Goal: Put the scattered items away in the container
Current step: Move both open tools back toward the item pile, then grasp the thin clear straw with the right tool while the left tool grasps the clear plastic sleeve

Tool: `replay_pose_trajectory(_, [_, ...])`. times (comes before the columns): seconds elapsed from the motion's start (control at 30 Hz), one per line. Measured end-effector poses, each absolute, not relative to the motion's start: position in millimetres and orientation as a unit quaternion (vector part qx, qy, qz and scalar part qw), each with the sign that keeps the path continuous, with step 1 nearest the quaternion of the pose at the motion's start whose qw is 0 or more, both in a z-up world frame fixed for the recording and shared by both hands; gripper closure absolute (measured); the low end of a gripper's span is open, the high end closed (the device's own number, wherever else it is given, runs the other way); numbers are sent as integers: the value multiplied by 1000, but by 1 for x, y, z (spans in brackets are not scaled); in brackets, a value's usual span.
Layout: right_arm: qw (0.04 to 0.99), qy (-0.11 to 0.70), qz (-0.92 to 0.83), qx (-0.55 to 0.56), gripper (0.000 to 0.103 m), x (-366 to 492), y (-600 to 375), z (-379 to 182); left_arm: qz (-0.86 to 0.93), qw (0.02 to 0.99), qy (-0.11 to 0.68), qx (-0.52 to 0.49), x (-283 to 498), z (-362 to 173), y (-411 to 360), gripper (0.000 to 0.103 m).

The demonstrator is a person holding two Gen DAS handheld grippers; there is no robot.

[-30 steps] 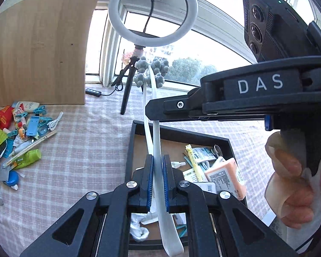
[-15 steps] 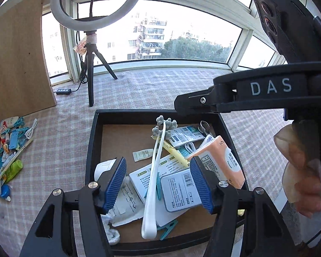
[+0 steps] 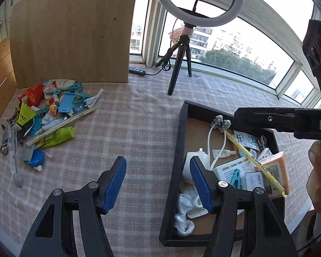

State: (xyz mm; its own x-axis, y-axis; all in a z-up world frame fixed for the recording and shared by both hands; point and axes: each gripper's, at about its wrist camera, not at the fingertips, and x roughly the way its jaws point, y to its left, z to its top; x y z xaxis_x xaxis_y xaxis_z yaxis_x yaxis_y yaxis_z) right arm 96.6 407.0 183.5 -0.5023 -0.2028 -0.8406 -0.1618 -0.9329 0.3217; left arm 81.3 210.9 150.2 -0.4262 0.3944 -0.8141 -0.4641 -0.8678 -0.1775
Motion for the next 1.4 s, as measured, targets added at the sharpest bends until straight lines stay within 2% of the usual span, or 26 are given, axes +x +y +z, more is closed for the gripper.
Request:
replay_pose_trajectory(0.2, [75,-116,-845,516,62,35,345,163,859,166,2,-484,44,134,119,44])
replay_pose_trajectory(0.43, [114,38,-850,513,62,-36,283,143,861,75,-25,-502,4,110,17,45])
replay_pose_trajectory(0.6, [135,139,-829,525,63,-86,259,111,853,45,-34,-518,-23,89,-25,45])
replay_pose_trajectory(0.9, [198,214,-784,548,63,-143,233,49,833,27,-53,-550,-70,49,-53,45])
replay_pose_trajectory(1.2, [234,230,-768,549,64,-170,221,34,821,33,-53,-568,-99,24,-56,45])
replay_pose_trajectory(1.37, [239,218,-757,568,73,-174,218,26,819,30,-51,-570,-107,15,-53,43])
replay_pose_trajectory(1.4, [242,206,-755,573,77,-173,219,27,819,28,-52,-571,-108,14,-53,43])
